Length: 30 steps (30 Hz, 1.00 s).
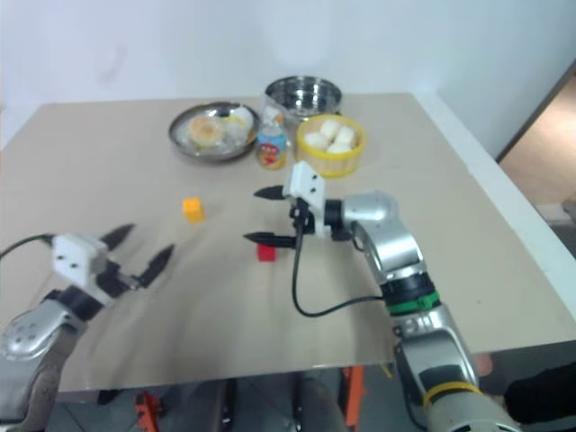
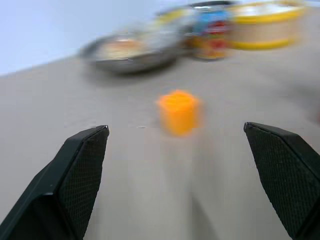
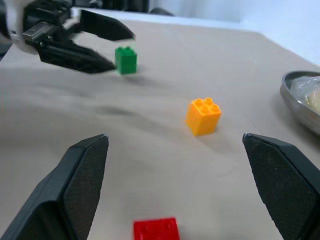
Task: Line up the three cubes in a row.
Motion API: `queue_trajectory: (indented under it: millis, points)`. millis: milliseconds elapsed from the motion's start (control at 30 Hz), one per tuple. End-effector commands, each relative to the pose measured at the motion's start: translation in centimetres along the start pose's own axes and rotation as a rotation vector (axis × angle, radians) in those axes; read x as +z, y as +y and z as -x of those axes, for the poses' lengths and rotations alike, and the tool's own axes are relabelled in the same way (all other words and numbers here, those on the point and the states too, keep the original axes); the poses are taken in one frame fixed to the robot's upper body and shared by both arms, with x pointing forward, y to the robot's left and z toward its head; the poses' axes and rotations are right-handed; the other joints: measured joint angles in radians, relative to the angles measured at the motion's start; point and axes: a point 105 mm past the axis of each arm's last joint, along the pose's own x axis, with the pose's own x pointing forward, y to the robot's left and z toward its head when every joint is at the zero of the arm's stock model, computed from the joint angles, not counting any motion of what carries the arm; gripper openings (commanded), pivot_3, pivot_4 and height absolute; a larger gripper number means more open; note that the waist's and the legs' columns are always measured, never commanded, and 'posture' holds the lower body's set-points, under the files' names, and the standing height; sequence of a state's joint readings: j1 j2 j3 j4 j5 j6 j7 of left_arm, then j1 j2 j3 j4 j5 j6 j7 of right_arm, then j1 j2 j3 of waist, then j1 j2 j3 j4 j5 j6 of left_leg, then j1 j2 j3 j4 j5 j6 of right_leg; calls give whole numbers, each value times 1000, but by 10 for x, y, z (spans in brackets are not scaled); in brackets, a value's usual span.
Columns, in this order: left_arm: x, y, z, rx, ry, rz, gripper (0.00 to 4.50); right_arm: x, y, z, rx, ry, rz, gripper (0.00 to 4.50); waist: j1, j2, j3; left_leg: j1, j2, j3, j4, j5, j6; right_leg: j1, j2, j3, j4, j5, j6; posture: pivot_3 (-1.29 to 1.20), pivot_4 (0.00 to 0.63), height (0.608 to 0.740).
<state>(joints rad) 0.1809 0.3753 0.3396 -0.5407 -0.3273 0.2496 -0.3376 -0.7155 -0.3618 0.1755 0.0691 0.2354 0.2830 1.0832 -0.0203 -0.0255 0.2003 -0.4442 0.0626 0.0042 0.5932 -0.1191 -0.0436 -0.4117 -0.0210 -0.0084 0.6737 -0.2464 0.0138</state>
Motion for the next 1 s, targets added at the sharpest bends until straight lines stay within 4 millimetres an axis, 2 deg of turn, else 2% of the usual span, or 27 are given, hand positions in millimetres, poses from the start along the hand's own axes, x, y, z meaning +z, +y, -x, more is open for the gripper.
queue_trajectory:
  millis: [33,167,333,600,833,1000]
  points:
    - [9,27,14,205,-7,-57,4500,21,2,-1,-21,-87,20,4441,0,0,0,0,0,0,0,0,0,0,0,0,0,-1,-2,0,150,740]
    - [-4,47,27,404,33,-9,4500,18,14,-9,49,-100,-11,4441,0,0,0,1,0,0,2,0,0,1,0,0,0,-1,-5,0,150,740]
    - [-11,54,31,507,45,46,4500,12,20,-17,98,-87,3,4441,0,-1,-1,1,0,1,5,-1,-1,2,-1,0,0,-1,-5,0,150,740]
    - [-25,57,22,554,84,96,4500,6,17,-21,113,-52,54,4441,0,-2,-1,1,0,1,5,0,-1,1,0,0,0,-1,-5,0,150,740]
    - [-39,54,2,509,138,174,4500,5,13,-19,99,-37,72,4441,0,-2,-1,0,0,1,5,0,-1,2,0,0,0,-1,-5,0,150,740]
    - [-51,55,-5,490,198,198,4500,4,11,-16,82,-26,78,4441,0,-2,-1,0,0,1,5,0,-1,1,0,0,0,-1,-5,0,150,740]
